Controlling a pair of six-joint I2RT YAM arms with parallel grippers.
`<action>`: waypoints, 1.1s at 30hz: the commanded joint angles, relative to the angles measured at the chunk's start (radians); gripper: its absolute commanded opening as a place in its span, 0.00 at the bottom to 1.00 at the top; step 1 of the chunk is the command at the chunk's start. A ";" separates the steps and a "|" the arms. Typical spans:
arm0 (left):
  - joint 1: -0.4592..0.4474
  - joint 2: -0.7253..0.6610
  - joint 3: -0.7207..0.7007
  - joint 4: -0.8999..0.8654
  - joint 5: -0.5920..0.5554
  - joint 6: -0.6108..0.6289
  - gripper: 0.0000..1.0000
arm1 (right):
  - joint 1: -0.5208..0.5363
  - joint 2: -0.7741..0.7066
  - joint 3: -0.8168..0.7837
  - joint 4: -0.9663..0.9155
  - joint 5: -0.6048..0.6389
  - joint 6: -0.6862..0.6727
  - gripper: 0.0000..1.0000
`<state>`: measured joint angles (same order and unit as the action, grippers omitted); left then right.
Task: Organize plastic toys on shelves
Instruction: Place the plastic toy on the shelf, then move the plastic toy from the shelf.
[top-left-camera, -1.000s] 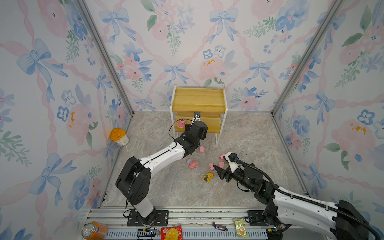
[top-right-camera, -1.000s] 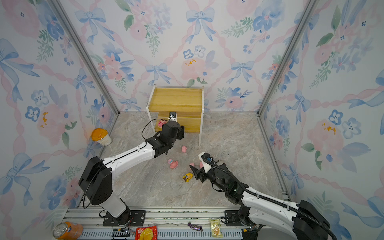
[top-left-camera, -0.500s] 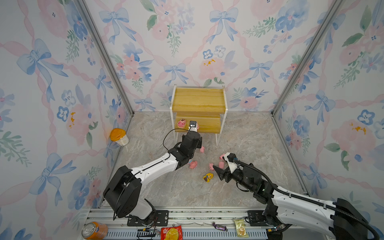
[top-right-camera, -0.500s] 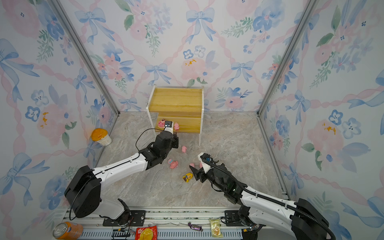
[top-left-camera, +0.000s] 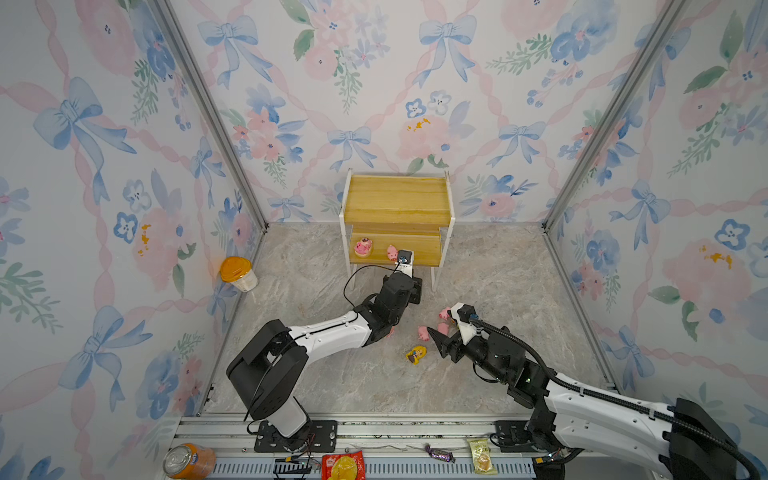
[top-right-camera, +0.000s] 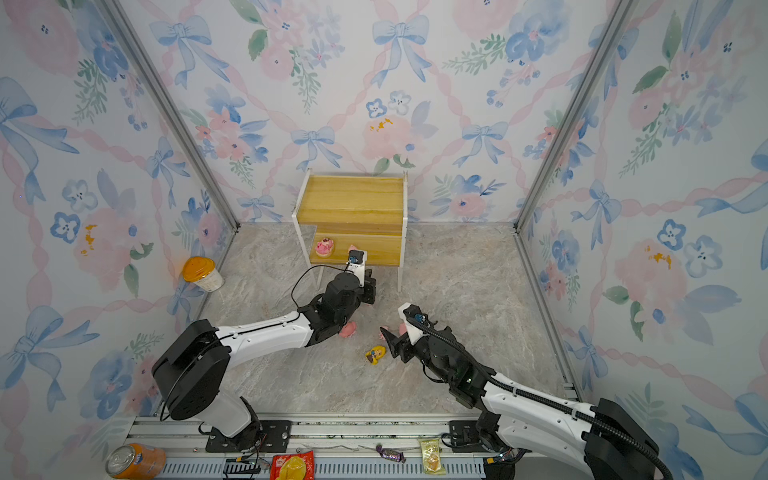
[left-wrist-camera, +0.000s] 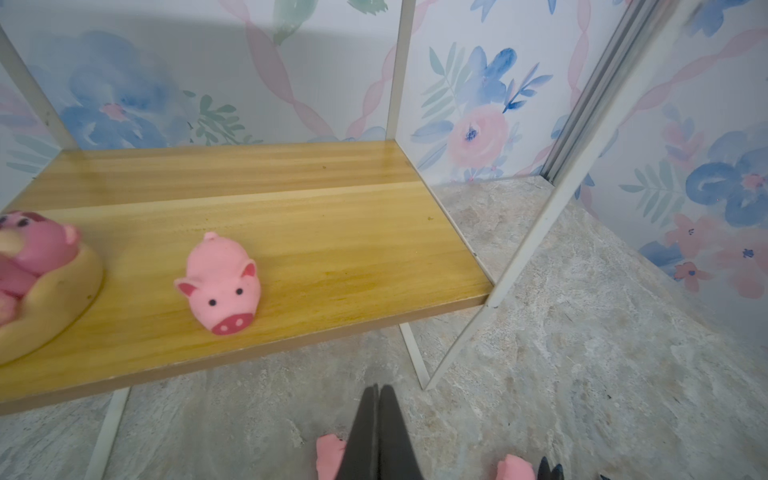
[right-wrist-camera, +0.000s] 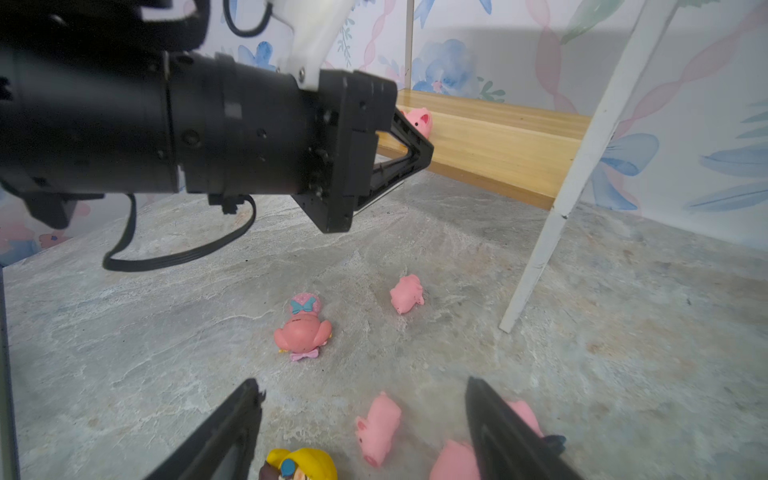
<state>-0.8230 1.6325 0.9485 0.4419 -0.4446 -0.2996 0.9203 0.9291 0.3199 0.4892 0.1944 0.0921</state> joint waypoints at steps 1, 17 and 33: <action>-0.008 0.042 0.053 0.072 0.003 0.004 0.02 | 0.011 -0.012 -0.017 0.024 0.023 -0.007 0.79; -0.001 0.116 0.123 0.086 -0.021 -0.002 0.01 | 0.011 -0.026 -0.019 0.020 0.016 -0.006 0.79; 0.030 0.200 0.225 0.069 -0.048 -0.034 0.01 | 0.011 -0.024 -0.021 0.024 0.007 0.002 0.79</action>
<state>-0.7979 1.8084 1.1393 0.5152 -0.4751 -0.3176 0.9203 0.9142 0.3172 0.4892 0.1955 0.0929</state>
